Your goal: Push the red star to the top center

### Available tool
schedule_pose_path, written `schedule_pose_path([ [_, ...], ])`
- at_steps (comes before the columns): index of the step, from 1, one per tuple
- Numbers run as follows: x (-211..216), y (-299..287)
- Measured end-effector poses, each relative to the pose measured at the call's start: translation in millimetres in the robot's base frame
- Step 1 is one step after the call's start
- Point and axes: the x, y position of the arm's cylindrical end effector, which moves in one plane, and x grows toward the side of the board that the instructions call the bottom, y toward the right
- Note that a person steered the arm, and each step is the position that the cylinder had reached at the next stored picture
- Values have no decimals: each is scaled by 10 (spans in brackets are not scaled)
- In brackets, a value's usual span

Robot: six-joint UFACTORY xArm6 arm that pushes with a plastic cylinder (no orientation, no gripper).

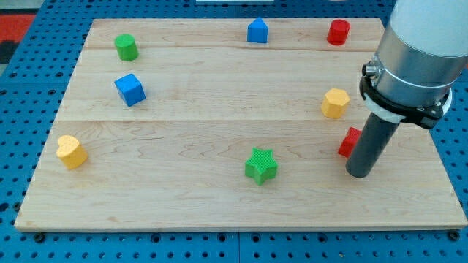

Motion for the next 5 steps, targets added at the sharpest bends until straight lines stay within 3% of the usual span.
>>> schedule_pose_path([
  [1, 92, 677],
  [2, -53, 965],
  [4, -96, 565],
  [5, -353, 271],
])
